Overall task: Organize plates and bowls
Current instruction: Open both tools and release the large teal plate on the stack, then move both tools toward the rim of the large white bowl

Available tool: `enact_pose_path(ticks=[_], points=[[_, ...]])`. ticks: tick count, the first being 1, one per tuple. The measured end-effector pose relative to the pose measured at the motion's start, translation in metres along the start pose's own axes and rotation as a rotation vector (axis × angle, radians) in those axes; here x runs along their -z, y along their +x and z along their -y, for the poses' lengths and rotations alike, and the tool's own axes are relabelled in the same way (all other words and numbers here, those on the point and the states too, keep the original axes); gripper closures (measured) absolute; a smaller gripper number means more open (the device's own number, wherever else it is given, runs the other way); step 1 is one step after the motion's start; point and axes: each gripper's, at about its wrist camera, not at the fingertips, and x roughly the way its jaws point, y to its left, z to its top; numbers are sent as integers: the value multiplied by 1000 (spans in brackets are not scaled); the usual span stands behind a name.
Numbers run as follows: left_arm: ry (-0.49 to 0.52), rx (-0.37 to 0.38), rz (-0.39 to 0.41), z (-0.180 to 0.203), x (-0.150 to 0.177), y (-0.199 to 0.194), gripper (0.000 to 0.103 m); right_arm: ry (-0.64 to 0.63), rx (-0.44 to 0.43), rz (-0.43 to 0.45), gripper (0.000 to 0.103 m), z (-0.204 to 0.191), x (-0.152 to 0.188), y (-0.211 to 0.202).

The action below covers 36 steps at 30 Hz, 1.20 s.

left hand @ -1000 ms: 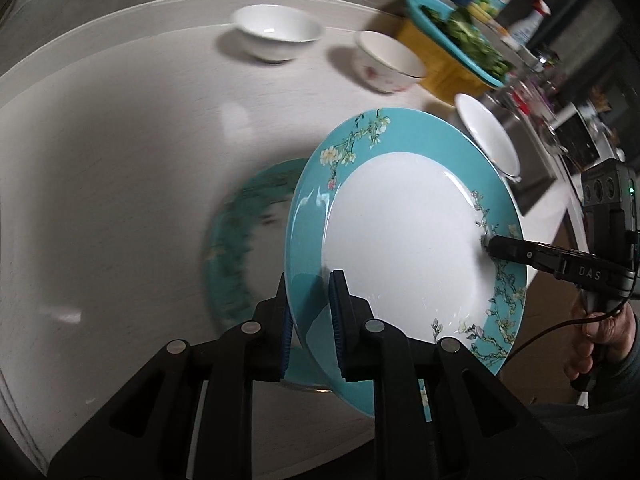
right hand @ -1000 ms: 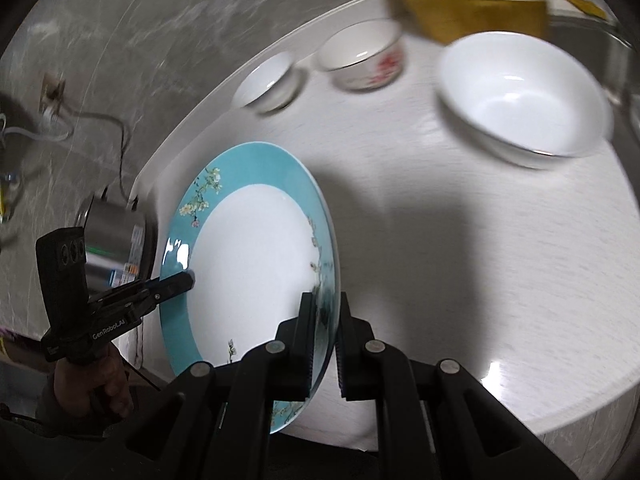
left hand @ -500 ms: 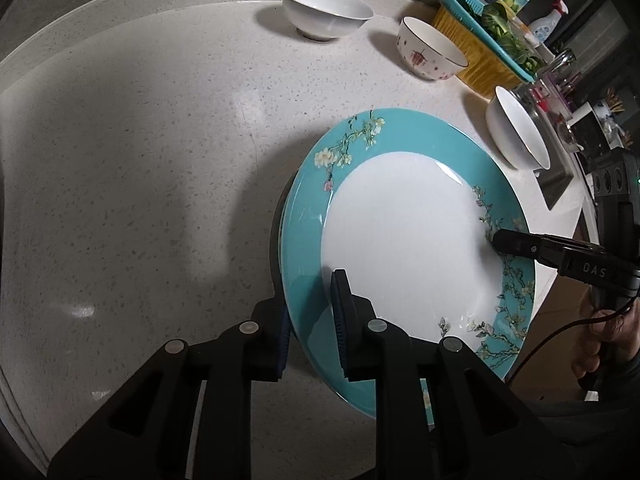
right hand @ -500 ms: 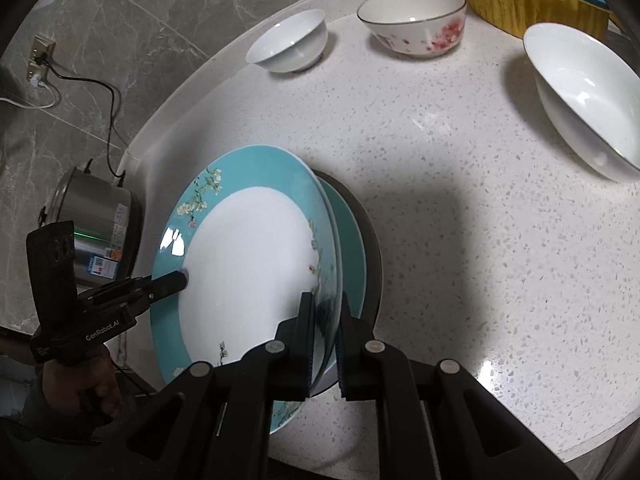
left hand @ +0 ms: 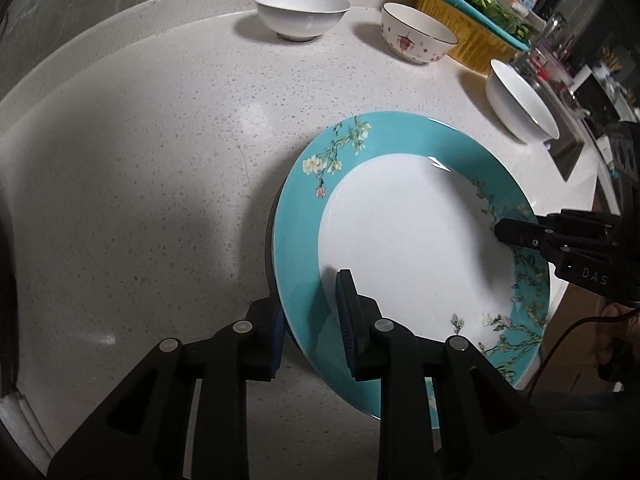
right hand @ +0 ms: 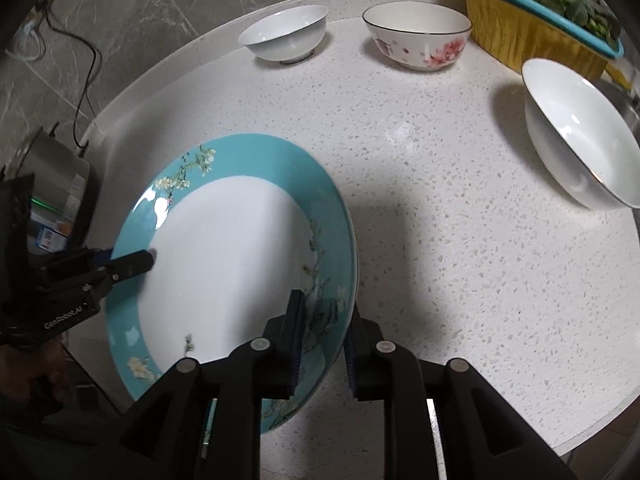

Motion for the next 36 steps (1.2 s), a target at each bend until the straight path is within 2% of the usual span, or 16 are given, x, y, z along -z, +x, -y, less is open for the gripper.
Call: enact_pose_path(ticks=[4,13,16,18,19,20,21,22,23,26,29,31,34,36], points=[[28,-43,1,3,1,4,80,-32,39,5,79,-8,2,5],[46,-38,7,2,4,14,79,-100,111,25,77,-21,4,8],[43,-32,6,1,2,13,77,-134,146,34,72,-27,8,8],[36,-37,12,-3,0,8,76,-135,147,40,61,-28,9,9],[30,-40,22,-4,0,6,67,-131,147,40,55,-28,9,9],[19,-43,38,-8,-1,0,54,-125,142,43,43,-28,9,9],[8,-42,56,-12,-4,-5,21,-117,134,53,30,-27,9,7],[-4,-44,81,-16,-6,-11,8,-107,131,71,24,-26,9,2],[-16,-42,106,-20,-9,-17,8,-98,124,86,15,-26,10,-2],[-68,6,161,-33,-27,-40,3,-30,39,130,0,-14,9,-21],[-72,83,163,-31,-51,-56,0,116,-115,160,0,14,8,-45],[-33,122,194,-18,-64,-68,0,212,-188,173,0,33,10,-59],[20,194,245,13,-80,-79,0,308,-238,240,0,62,15,-89],[23,242,252,30,-90,-78,0,358,-249,293,0,87,20,-112]])
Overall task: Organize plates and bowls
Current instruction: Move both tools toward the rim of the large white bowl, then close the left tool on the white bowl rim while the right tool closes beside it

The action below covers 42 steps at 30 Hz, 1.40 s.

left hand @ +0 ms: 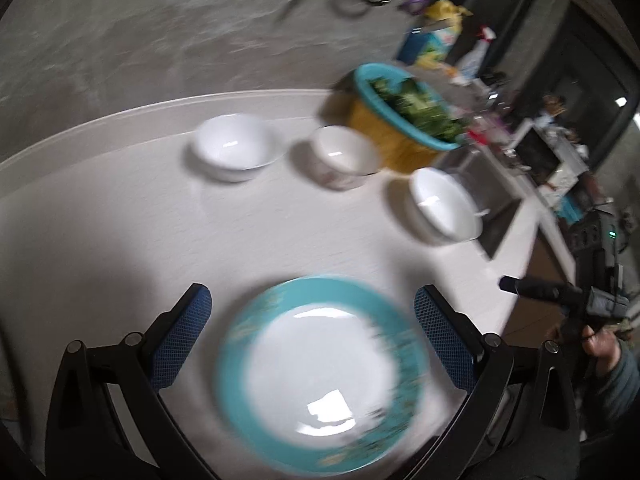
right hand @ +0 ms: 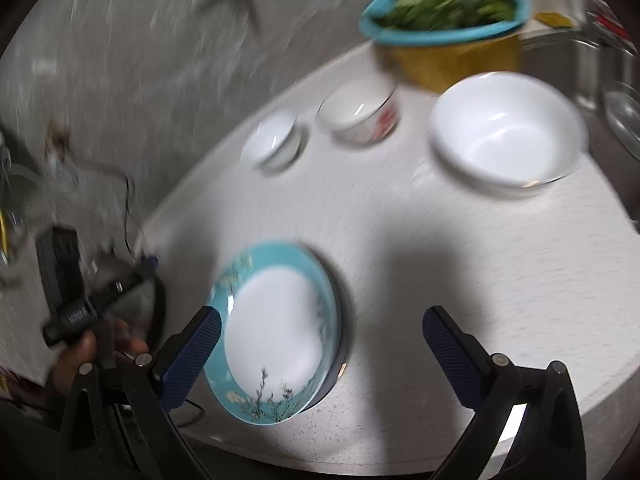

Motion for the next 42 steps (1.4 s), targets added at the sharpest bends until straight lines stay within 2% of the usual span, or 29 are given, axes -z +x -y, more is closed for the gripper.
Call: enact_pose_path(ticks=[5,7,9,13,16,19,21,22,24,28,30,31,32,33,35,36,37,38,41,42], points=[[-20,84,11,60,-13,35,0,47,-6,97,0,54,-39,-41],[-48,74,-7,81,-21,57,0,46,-6,98,0,78,-59,-45],[-119,50,-11,97,-26,77,0,25,-7,88,0,101,-81,-46],[-164,-10,-31,131,-42,120,0,41,-45,14,0,150,-121,-39],[-181,-36,-32,149,-51,149,0,11,-28,-61,6,166,-141,-26],[-221,-53,-97,155,-59,199,0,-22,-55,-126,6,175,-153,-12],[-295,-60,-176,151,-57,232,0,-34,-69,-167,6,182,-157,1],[-312,-55,-182,149,-57,241,1,-40,-75,-187,6,184,-160,8],[-312,-86,-191,153,-58,255,1,-57,-83,-214,7,189,-165,20],[-245,-108,-189,170,-72,276,1,-46,-81,-235,11,201,-173,36],[-232,-117,-204,175,-77,288,2,-42,-89,-247,23,206,-176,44],[-233,-116,-213,176,-80,296,3,-40,-85,-263,25,208,-178,50],[-231,-120,-221,177,-81,302,5,-38,-84,-272,30,210,-179,55],[-225,-130,-227,180,-83,309,11,-44,-85,-287,34,210,-179,60],[-207,-138,-243,183,-84,317,37,-52,-85,-302,40,211,-181,67],[-205,-148,-255,180,-82,323,57,-48,-87,-308,42,212,-181,70],[-212,-150,-263,179,-81,327,73,-38,-91,-315,42,214,-181,73],[-224,-151,-273,179,-80,333,76,-28,-94,-318,43,216,-181,75],[-234,-143,-280,180,-78,343,76,-30,-93,-326,44,216,-182,77],[-231,-141,-283,181,-78,347,78,-38,-87,-331,49,215,-182,78]])
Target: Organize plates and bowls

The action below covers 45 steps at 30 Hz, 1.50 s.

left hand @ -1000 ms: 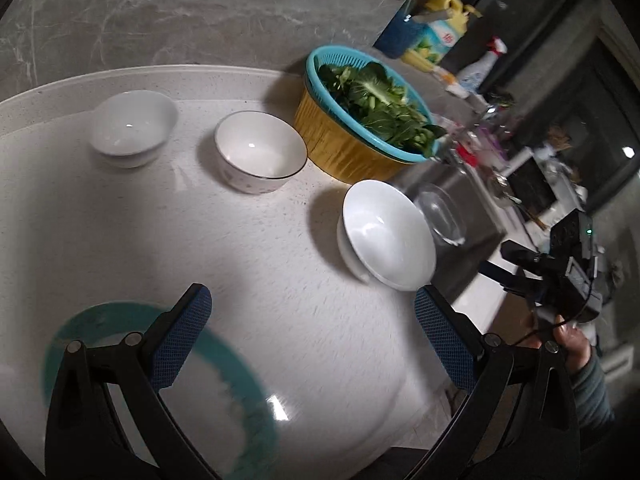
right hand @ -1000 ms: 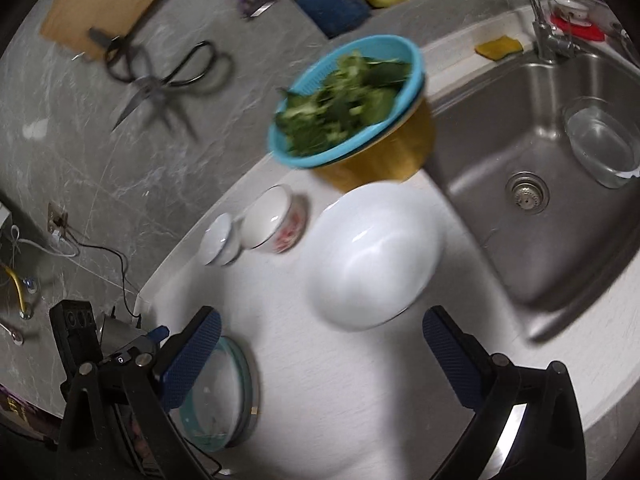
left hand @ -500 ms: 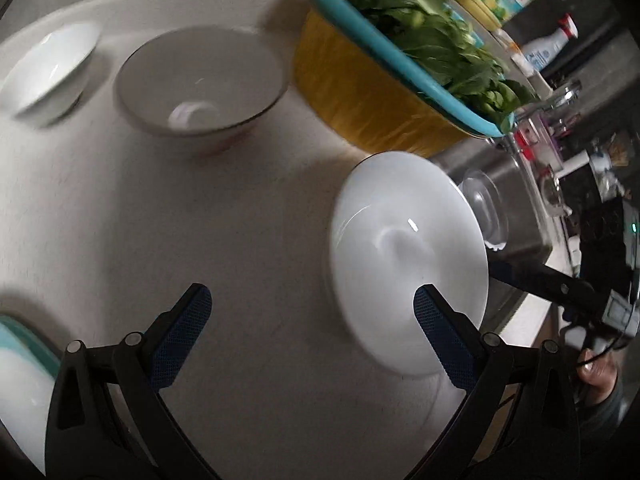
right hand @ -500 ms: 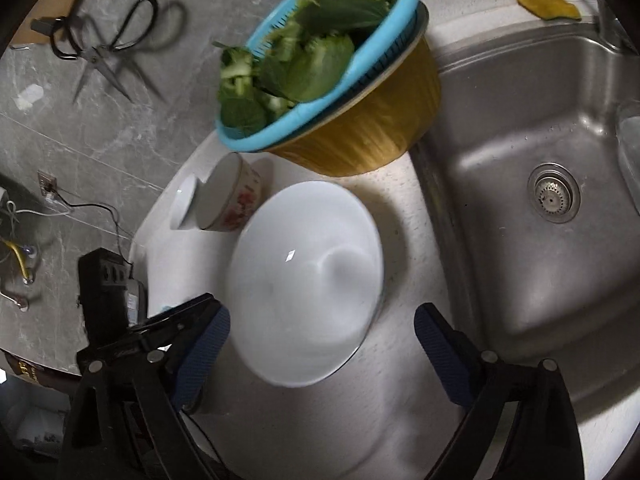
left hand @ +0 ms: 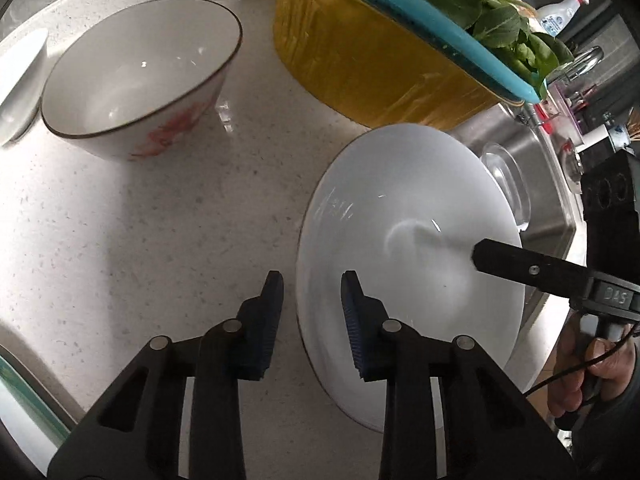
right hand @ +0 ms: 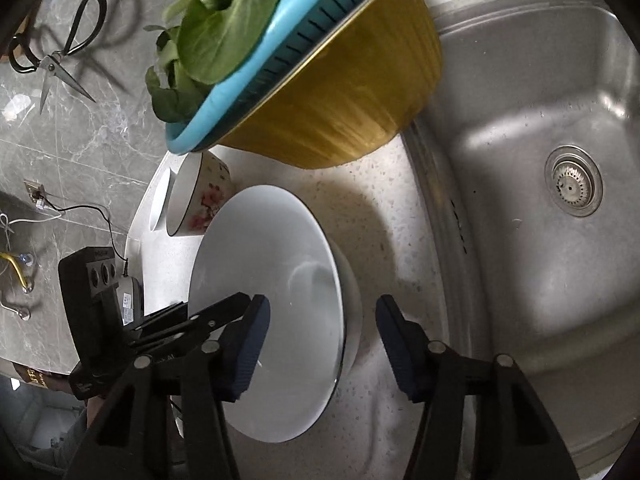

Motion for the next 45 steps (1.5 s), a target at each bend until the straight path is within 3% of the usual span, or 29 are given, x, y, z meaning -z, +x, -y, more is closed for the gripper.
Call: enact_pose_path(ticks=[1,3,5,12,20,31,37,45], points=[[2,-1,-1,2,-1,2,79,-9,14,-9,53,-1,0,1],[0,8,-1,5,0,6,84,-21,43,-19,73,-1,0,4],[-6,13,-6,7,-1,9,88,-31,79,-23,86,-1,1,7],[-15,10,-3,7,13,11,91,-73,124,-21,88,-8,2,9],[-22,0,-5,2,36,-15,91,-80,112,-42,91,-17,13,4],[-75,3,-31,-15,102,-66,91,-113,70,-131,90,-46,50,2],[-122,2,-73,-26,143,-74,91,-127,59,-187,90,-54,67,11],[-133,-16,-81,-27,150,-70,91,-149,64,-221,89,-60,78,18]])
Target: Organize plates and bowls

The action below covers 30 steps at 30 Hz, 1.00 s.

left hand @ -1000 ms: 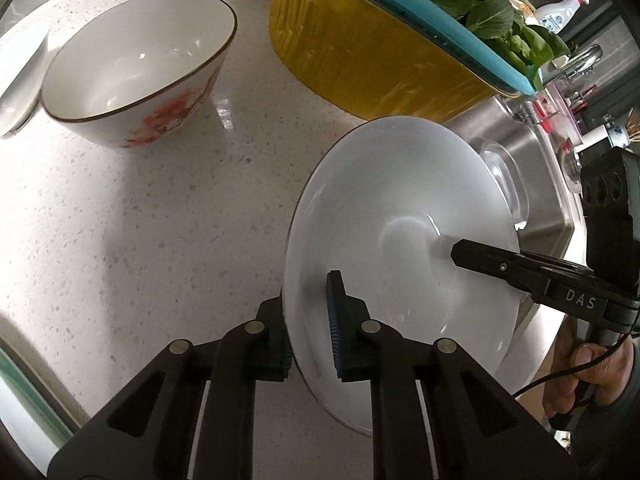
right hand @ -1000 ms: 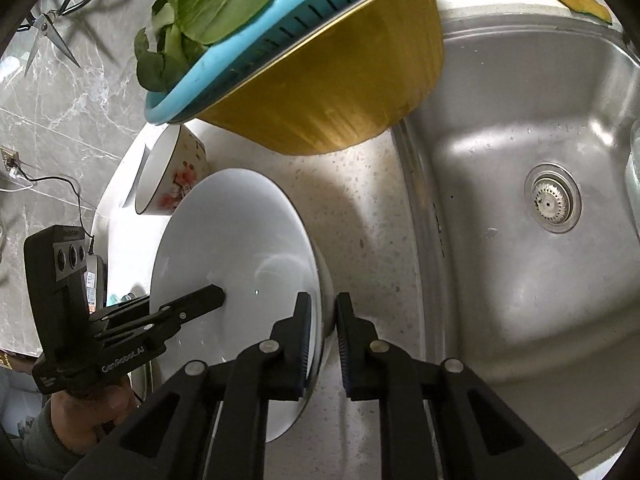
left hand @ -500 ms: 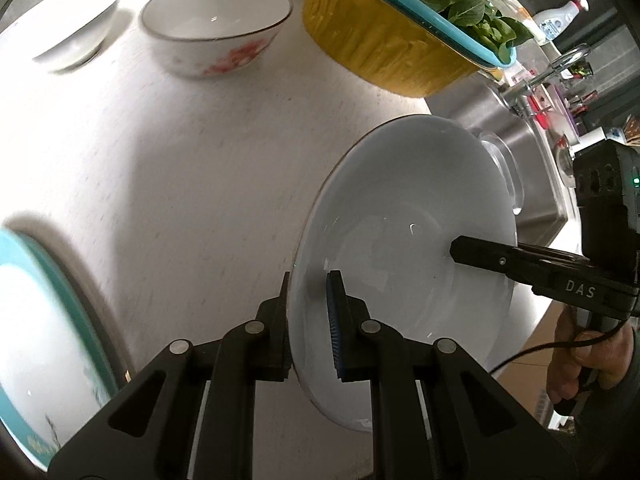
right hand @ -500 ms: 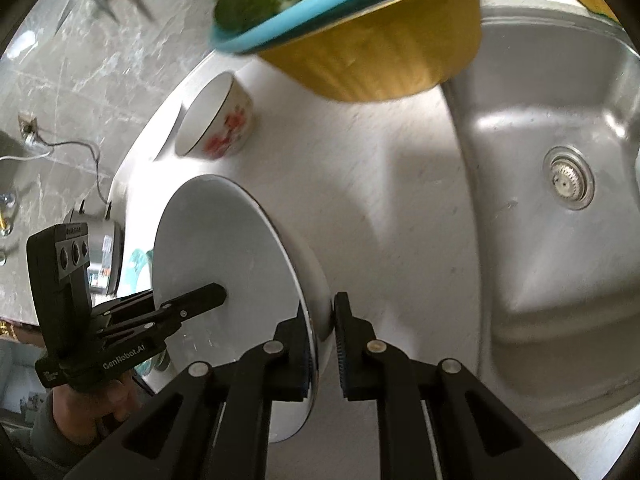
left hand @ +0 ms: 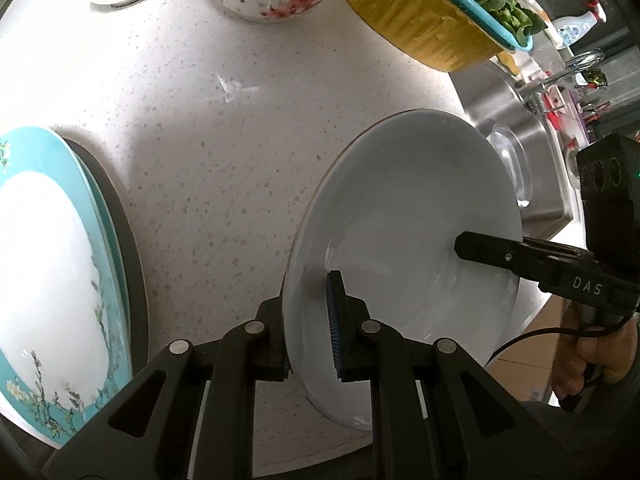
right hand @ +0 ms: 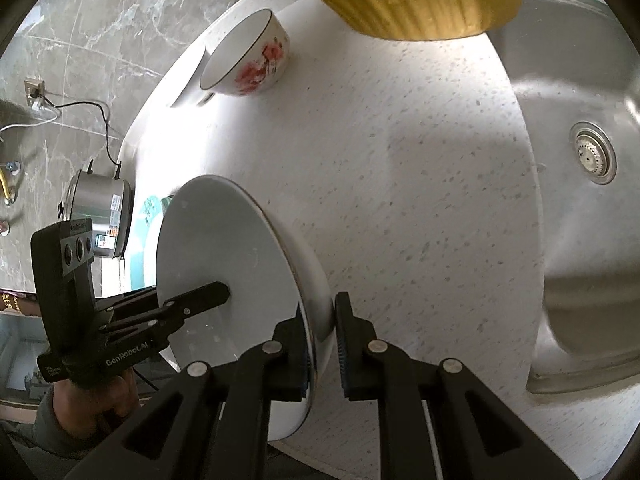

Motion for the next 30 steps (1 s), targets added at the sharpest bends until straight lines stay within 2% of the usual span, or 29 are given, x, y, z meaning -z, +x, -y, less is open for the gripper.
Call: enact_pose_path(ticks=[16,21,23,24,25,27,29,30], points=[[1,-7,-21,4,-10,25,90,3,25,-10,90,5,9,7],[-8,-21,-9,3,-12,25,88,9,8,-22,86,6,12,12],[-3,-28,6,4,-13,21,84,11,4,-15,84,6,13,11],[0,-27,12,4,-13,19,75,12,0,-9,81,7,12,10],[5,-29,16,5,-13,17,55,14,-11,7,79,7,12,6],[19,-31,34,9,-14,10,27,14,-15,28,46,7,9,1],[32,-32,56,10,-16,2,26,16,-15,56,31,7,8,-7],[33,-33,64,11,-17,-4,26,17,-22,65,31,9,7,-11]])
